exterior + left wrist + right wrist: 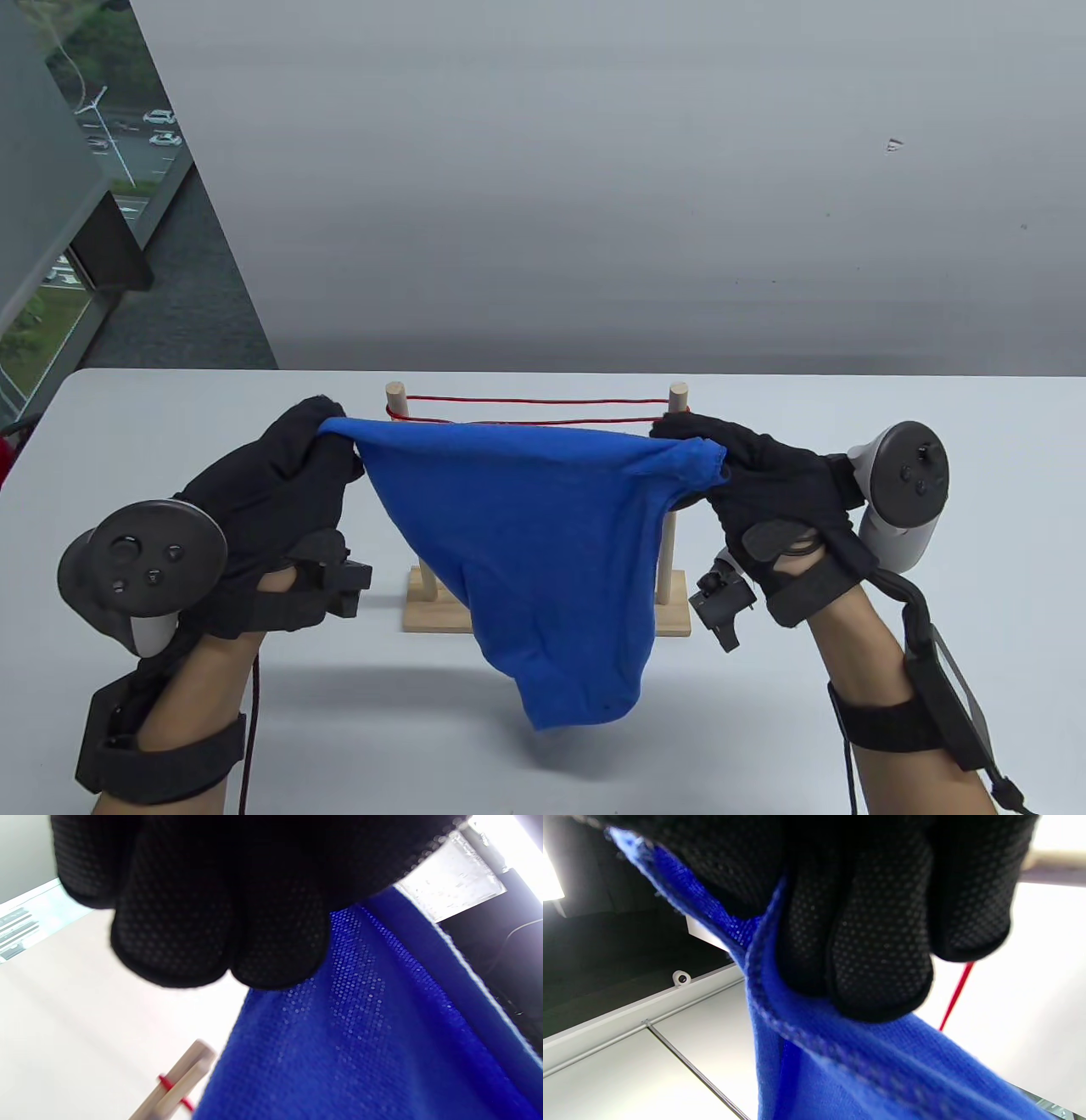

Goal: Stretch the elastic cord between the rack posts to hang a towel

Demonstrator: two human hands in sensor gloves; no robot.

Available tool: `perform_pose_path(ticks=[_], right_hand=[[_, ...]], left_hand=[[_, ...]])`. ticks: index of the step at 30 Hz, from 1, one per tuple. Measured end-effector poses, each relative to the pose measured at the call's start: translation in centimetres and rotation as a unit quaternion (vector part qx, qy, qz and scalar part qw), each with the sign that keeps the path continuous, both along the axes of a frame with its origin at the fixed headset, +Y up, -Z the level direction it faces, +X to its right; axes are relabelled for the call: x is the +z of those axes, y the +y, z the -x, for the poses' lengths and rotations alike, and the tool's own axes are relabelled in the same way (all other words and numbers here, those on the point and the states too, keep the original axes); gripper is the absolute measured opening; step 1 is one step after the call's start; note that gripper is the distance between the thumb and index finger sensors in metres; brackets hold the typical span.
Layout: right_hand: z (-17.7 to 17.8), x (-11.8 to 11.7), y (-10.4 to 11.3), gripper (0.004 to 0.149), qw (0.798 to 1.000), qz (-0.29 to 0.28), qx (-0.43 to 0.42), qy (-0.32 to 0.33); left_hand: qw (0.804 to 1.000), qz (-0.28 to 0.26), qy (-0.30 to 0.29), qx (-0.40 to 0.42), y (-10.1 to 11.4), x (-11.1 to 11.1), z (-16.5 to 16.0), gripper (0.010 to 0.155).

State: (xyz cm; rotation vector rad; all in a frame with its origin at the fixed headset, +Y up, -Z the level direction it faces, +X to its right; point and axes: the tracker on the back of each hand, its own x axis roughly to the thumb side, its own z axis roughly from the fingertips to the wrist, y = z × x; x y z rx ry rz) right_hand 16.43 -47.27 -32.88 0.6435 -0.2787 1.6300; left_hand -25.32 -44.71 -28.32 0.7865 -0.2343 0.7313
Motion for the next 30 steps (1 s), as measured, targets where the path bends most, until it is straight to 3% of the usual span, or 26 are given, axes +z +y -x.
perform_pose_path(ticks=[19,30], right_hand=[[1.8,-0.7,5.8,0.044,0.996,-0.085,0.017,-0.005],[1.7,-2.4,7.5,0.044,0.997,-0.075,0.014,-0.004]], left_hand=[[0.998,-0.043,-0.031,-0.04,4.7,-1.6,-3.6,0.042],[0.998,-0.054,-0.019,-0.041,6.3,-3.2,-3.7,0.042]])
